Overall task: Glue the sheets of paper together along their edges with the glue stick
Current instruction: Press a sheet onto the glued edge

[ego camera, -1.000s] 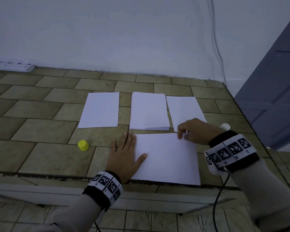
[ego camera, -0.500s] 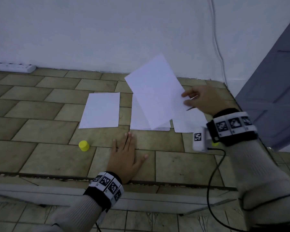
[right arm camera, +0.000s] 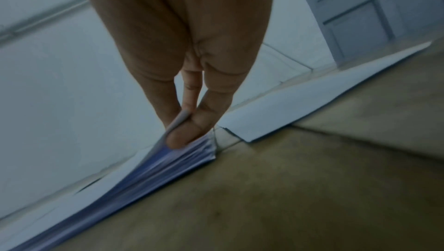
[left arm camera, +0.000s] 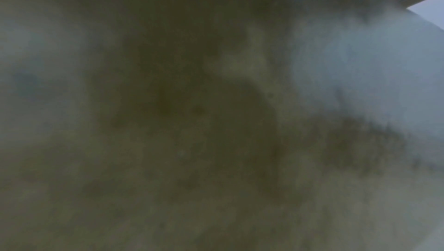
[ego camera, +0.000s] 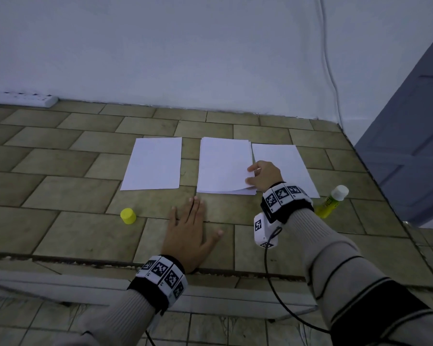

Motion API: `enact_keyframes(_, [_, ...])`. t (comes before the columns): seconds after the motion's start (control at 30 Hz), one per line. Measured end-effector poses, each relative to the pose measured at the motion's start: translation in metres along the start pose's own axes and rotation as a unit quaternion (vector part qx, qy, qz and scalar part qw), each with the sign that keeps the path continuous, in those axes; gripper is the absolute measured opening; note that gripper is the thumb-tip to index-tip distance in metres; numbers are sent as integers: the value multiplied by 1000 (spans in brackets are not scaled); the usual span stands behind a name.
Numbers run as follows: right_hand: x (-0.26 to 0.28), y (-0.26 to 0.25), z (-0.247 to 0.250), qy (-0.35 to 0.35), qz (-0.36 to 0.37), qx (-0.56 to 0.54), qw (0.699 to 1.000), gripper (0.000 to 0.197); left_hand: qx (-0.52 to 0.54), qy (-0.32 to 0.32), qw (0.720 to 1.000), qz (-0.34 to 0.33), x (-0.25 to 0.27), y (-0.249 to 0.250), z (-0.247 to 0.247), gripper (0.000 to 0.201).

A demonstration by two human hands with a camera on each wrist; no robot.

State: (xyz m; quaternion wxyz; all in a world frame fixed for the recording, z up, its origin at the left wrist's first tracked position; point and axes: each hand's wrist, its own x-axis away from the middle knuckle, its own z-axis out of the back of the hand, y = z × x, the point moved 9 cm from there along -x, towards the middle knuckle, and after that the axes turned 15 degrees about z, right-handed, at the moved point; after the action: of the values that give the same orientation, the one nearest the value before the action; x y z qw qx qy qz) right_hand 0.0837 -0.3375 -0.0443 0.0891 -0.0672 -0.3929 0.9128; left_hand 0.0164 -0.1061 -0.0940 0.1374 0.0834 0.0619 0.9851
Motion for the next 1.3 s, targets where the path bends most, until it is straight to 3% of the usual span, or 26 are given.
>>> enact_keyframes(0.17, [-9, -6, 2, -11, 32, 93, 995, 35, 5, 0, 1000, -1, 0, 0, 0, 112])
enact_keyframes(0.5, [-12, 5, -19, -89, -6, 180, 980, 39, -6, -6, 1000, -1, 0, 0, 0, 111])
enact_keyframes(0.6, [-7, -1, -13, -79, 4, 185, 980, 38, -3, -5, 1000, -3, 0, 0, 1, 110])
enact_keyframes(0.8, [26, -39, 42, 66, 115, 89, 987, 30, 57, -58, 997, 6, -3, -2, 6, 111])
enact_keyframes(0.9, [58, -56, 87, 188, 195, 79, 959, 24, 162, -95, 982, 25, -7, -2, 31, 74])
enact_keyframes(1.0, [93, -52, 130, 321, 220, 84, 917, 24, 231, -88, 969, 22, -20, -4, 64, 62])
enact_keyframes(1.07, [114, -34, 151, 394, 190, 61, 897, 32, 213, -59, 975, 30, -33, -7, 89, 66])
enact_keyframes(1.13, [127, -6, 160, 431, 124, 22, 894, 45, 153, -14, 985, 81, -55, -22, 106, 60])
enact_keyframes(1.2, [134, 22, 158, 432, 47, -26, 900, 58, 82, 9, 987, 138, -82, -45, 107, 62])
enact_keyframes(1.3, [139, 51, 147, 403, -60, -66, 911, 73, -18, -33, 977, 210, -115, -80, 81, 74])
